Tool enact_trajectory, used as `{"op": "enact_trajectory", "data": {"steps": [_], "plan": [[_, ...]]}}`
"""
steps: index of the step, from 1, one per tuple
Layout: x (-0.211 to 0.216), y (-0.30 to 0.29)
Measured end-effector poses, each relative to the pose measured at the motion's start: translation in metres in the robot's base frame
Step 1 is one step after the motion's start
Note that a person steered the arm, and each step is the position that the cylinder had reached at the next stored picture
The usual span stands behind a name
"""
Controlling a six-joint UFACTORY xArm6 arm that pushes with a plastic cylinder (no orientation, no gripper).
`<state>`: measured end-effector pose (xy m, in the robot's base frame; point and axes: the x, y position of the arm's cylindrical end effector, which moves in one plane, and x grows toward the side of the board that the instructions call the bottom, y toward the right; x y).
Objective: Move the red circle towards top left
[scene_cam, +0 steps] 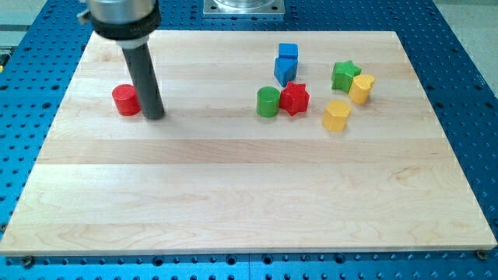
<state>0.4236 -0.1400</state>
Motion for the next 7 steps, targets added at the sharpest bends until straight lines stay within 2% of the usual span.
{"op": "enact_trajectory", "data": {"steps": [1, 2, 3, 4, 6, 7], "plan": [[0.030, -0.027], [-0.036, -0.064], [-0.046, -0.068], [0.004, -0.083], [-0.096, -0.104], [-0.023, -0.107]]}}
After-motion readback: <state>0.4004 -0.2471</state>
